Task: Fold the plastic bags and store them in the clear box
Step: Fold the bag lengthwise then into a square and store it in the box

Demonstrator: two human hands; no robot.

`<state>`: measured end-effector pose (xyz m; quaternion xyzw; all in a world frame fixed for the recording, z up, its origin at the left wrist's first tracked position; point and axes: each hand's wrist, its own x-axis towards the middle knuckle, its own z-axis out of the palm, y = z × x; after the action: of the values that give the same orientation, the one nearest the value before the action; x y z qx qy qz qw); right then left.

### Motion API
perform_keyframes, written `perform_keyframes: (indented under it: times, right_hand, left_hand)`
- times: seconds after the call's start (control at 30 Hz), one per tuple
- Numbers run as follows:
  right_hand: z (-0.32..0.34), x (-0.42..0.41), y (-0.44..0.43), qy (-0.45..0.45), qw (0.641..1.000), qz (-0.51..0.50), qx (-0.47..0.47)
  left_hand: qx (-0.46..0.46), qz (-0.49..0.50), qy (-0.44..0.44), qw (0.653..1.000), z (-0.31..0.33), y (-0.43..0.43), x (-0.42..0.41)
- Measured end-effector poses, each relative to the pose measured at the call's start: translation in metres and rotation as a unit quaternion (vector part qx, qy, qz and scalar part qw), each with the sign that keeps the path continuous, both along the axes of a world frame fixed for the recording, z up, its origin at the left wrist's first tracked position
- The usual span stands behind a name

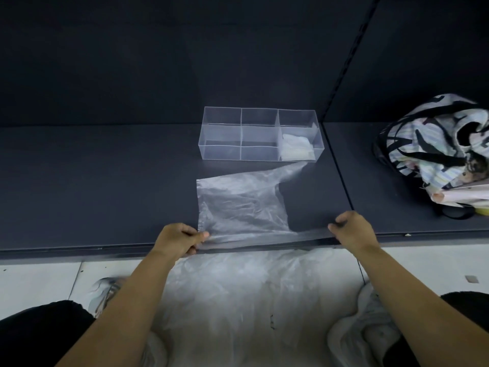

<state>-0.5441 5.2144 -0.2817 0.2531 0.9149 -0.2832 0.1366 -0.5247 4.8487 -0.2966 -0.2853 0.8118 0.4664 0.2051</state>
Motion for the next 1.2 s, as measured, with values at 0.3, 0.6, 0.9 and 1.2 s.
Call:
perform_keyframes:
  times: [0.3,0.6,0.9,1.2]
  right_hand:
    - [0.008,-0.035,-0.135,0.257,0.927,0.269,0.038]
    - [-0.058,-0.061,-0.186,0.111,0.896,0.418,0.102]
    - [-0.061,-0.092,-0.026,0.055,0.952,0.176,0.242]
    - [-0.040,0.019,-0.126,0.263,0.873,0.406,0.062]
  left_hand:
    - [-0.322,-0.250,0.267,0.873,-0.009,0.041,-0.035]
    - [-0.423,-0.316,0.182,0.830,-0.057,0.037,-0.041]
    - [-0.414,-0.341,0.180,0.825,-0.059,0.028,-0.053]
    - [-0.331,-0.389,0.379,0.771,-0.030,0.049,-0.007]
